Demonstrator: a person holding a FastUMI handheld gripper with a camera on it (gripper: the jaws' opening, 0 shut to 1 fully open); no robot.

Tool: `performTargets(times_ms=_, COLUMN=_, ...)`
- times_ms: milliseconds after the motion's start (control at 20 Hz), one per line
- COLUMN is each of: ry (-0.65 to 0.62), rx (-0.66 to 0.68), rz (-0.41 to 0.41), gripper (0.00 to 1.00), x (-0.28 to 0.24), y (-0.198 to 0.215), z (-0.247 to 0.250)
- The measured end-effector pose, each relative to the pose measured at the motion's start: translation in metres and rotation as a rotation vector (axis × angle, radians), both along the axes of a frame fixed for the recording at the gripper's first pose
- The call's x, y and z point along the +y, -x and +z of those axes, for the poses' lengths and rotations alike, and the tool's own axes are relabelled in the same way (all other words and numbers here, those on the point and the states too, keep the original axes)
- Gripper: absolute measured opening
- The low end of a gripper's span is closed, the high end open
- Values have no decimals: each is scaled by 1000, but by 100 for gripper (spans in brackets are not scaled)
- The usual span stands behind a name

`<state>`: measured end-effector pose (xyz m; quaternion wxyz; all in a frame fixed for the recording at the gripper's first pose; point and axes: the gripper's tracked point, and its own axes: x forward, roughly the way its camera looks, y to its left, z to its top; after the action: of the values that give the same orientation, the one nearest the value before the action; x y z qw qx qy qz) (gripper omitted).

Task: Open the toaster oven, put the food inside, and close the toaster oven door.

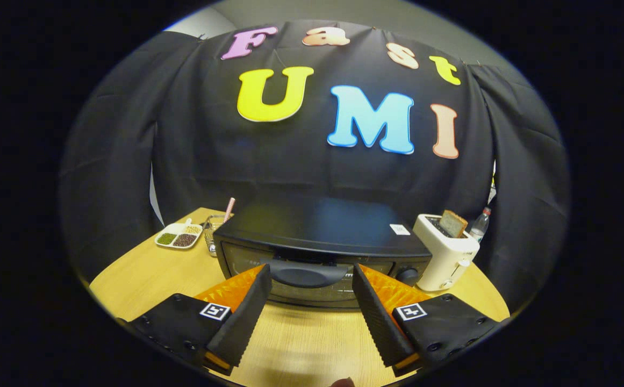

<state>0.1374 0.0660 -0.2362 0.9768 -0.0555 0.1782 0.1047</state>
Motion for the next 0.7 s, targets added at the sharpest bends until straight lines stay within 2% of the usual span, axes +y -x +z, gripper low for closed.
performTargets(times_ms=300, ry=-29, rx=-119, rz=49, gripper=97, x=-33, y=70, z=47)
performTargets(times_ms=500, ry=-24, rx=-208, rz=26, gripper=97, x=-71, y=110, z=81)
performTargets(times_ms=700, ry=-17, rx=-253, rz=-15, gripper=97, x=-110, y=136, z=94)
